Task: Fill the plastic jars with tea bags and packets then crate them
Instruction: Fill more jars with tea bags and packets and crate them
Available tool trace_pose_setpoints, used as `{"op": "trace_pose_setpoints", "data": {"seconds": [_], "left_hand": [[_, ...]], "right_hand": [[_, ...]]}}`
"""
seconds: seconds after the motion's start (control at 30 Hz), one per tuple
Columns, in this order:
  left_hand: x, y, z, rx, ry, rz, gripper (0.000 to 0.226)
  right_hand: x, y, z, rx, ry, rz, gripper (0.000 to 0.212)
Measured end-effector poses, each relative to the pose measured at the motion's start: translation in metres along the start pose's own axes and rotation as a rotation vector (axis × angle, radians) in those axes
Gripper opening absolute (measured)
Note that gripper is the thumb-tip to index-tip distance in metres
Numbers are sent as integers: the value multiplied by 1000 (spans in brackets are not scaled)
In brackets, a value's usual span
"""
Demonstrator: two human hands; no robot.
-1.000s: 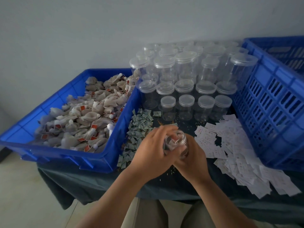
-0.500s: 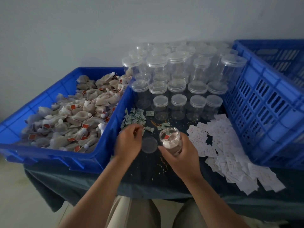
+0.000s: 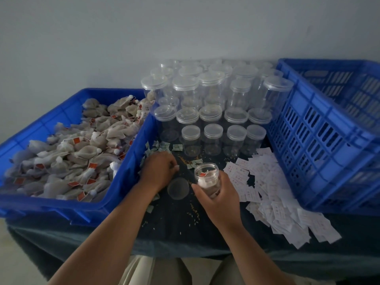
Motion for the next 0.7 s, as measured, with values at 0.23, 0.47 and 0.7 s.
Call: {"op": "trace_pose_setpoints", "data": {"seconds": [0.23,0.47,0.7], "left_hand": [[-65,-44,73,150,-641,23,16],[-64,-59,113,309,-409,-198,13],[-33,-57,134,193,-205,-185,53]], "right_hand": [[-1,0,-4,-20,12,7,46],[-21,-10,-32,-159,7,-22,53],[-58,-16,-11,-169,-147,-43,55]]}}
Point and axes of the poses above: each hand's wrist, its own y-axis towards the middle knuckle, its own x-axis out of the palm, z = x × y, the point moved 8 cm from there along y, towards the middle knuckle, and after that the axes turned 1 degree about -x, right-handed, at the moved point
